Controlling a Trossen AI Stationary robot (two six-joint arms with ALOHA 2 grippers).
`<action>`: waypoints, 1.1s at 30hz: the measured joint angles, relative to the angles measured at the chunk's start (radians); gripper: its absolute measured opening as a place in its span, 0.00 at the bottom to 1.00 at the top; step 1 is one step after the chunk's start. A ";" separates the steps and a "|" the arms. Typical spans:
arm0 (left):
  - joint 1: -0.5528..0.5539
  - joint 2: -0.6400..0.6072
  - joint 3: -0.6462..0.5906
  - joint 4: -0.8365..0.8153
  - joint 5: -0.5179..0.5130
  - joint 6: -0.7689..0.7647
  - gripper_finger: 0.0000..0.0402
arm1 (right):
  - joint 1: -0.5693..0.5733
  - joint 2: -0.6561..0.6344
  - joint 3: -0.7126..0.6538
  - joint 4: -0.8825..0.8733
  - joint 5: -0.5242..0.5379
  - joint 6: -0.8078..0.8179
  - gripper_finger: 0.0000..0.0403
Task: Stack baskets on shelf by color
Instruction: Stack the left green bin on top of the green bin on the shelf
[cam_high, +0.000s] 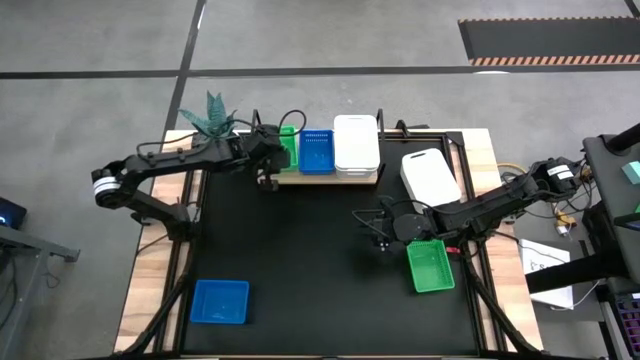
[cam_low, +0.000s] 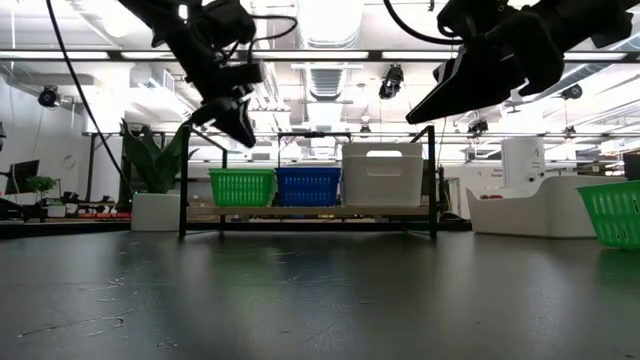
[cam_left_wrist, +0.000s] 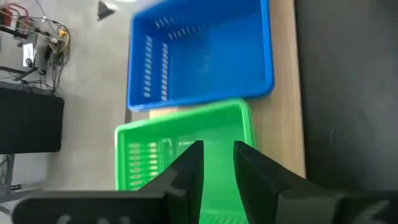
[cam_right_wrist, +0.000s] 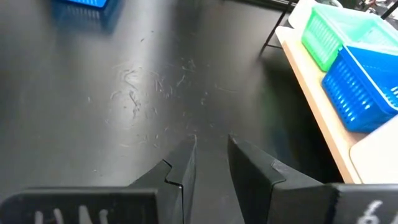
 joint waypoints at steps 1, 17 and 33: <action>-0.005 0.000 0.008 0.002 0.001 -0.007 0.18 | 0.000 0.000 0.000 0.000 0.000 0.000 0.21; 0.025 0.154 0.021 0.169 -0.003 -0.165 0.01 | 0.000 0.000 0.000 0.000 0.000 -0.010 0.21; 0.020 0.131 0.019 0.031 0.042 -0.162 0.01 | 0.000 0.000 0.000 -0.004 0.000 -0.014 0.21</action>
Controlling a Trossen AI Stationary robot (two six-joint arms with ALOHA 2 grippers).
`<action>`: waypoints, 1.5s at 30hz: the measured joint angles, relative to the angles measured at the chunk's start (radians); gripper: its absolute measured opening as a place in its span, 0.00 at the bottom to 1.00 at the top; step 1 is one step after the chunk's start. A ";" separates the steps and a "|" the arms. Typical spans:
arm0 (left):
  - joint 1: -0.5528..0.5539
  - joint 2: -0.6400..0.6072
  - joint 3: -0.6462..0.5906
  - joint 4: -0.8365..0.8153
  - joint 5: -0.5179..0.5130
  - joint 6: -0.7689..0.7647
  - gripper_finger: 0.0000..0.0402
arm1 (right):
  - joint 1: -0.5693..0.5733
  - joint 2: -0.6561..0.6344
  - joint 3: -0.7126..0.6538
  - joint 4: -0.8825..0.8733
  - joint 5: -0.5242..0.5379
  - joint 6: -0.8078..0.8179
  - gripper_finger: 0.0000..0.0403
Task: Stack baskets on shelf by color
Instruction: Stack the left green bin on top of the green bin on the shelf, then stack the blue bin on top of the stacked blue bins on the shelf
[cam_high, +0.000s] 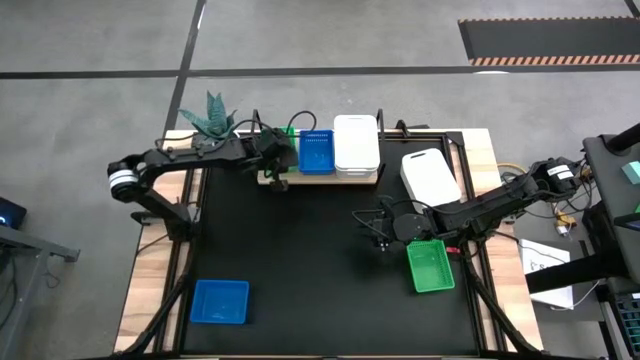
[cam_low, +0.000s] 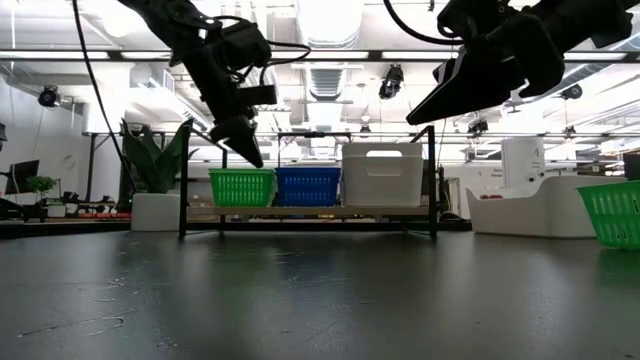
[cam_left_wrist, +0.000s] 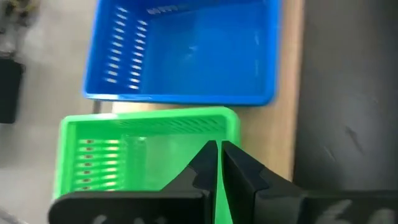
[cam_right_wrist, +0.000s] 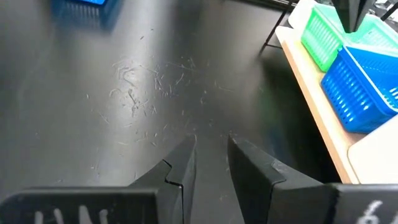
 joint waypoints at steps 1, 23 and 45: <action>0.000 -0.002 0.000 -0.012 0.013 0.000 0.01 | 0.000 0.000 0.000 0.000 0.000 0.000 0.21; -0.099 -0.113 0.007 -0.022 0.083 -0.203 0.00 | 0.000 0.000 0.000 -0.004 0.000 -0.012 0.21; -0.847 -0.126 -0.016 0.027 -0.050 -1.248 0.00 | 0.000 0.000 0.000 0.004 -0.002 -0.023 0.21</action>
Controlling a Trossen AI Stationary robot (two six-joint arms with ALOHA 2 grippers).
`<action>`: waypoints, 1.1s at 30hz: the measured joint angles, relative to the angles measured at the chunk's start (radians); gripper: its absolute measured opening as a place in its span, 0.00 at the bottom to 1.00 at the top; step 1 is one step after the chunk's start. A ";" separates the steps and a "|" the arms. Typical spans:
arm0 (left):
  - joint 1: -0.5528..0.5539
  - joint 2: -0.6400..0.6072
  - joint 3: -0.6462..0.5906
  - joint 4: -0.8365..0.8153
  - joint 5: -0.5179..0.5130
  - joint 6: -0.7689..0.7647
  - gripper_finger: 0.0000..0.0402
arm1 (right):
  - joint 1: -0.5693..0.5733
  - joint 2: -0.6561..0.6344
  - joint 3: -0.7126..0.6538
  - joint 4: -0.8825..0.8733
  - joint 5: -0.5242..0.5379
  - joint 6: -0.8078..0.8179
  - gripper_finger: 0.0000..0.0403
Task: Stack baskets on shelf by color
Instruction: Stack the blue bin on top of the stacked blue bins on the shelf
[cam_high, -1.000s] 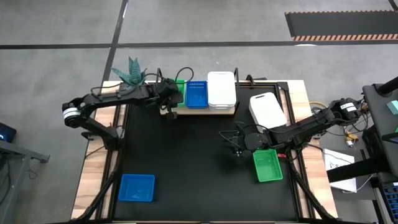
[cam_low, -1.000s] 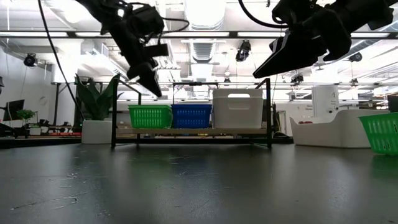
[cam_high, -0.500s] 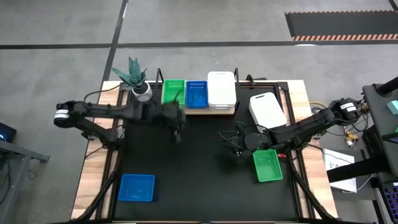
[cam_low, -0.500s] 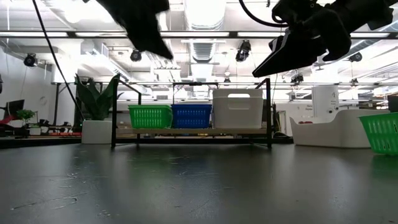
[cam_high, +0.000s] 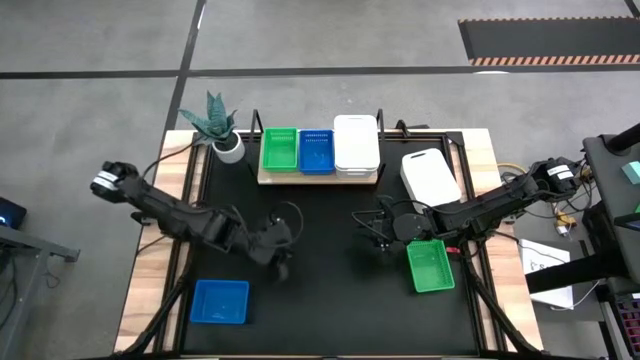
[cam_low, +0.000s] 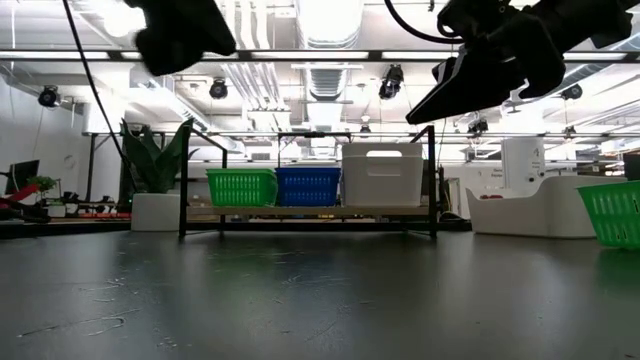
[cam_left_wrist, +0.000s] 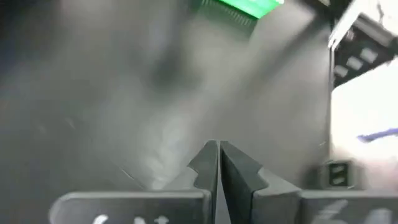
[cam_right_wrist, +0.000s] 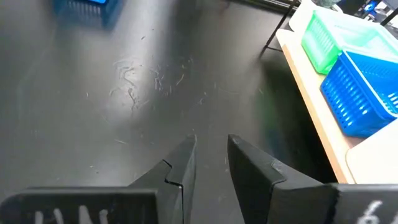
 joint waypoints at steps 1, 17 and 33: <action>-0.013 0.005 0.001 -0.002 0.001 -0.070 0.00 | 0.000 0.000 0.000 0.000 0.000 0.000 0.21; -0.249 0.222 0.295 -0.651 0.339 -1.023 0.00 | 0.000 0.000 -0.001 -0.001 -0.036 -0.006 0.21; -0.267 0.273 0.208 -0.620 0.397 -1.030 0.27 | 0.000 0.000 -0.001 -0.002 -0.050 -0.027 0.21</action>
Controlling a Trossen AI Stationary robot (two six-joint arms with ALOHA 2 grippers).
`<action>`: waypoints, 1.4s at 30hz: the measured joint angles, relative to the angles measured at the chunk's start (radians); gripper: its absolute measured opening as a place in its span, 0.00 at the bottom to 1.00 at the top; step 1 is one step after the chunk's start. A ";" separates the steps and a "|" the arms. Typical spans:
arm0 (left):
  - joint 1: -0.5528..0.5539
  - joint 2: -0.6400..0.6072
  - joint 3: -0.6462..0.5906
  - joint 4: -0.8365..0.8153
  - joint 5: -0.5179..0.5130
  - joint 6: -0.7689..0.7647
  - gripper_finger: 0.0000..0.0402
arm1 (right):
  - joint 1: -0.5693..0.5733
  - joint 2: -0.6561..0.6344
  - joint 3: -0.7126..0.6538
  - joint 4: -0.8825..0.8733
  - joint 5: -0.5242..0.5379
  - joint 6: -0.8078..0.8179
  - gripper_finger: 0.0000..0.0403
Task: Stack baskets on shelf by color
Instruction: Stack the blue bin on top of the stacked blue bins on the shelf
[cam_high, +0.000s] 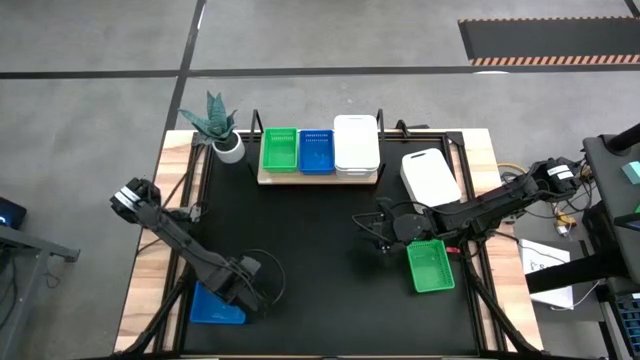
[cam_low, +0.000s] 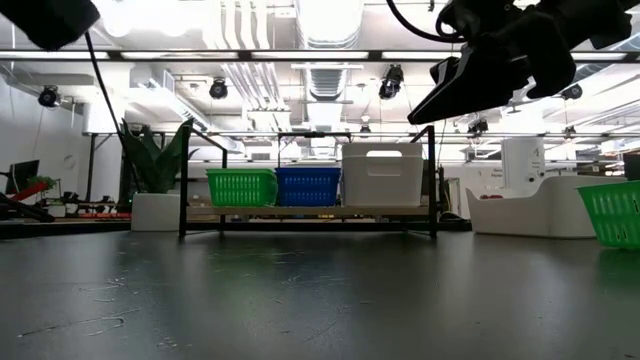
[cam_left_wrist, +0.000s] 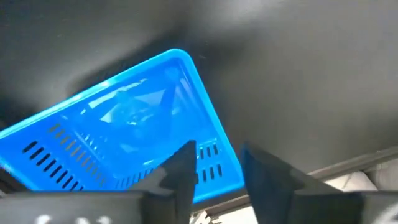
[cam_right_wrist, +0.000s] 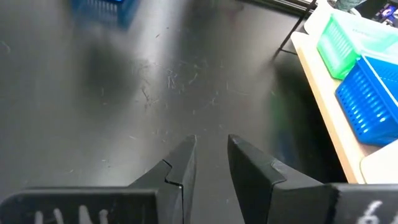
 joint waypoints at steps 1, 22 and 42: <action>0.000 0.000 -0.011 0.012 0.000 0.000 0.30 | 0.000 0.000 0.000 0.000 0.000 0.000 0.21; 0.001 0.043 -0.147 0.180 0.006 0.056 0.17 | 0.000 0.000 0.000 0.002 0.000 0.007 0.21; 0.074 0.027 0.296 -0.031 -0.117 0.803 0.00 | 0.000 0.000 0.000 0.001 0.000 0.000 0.21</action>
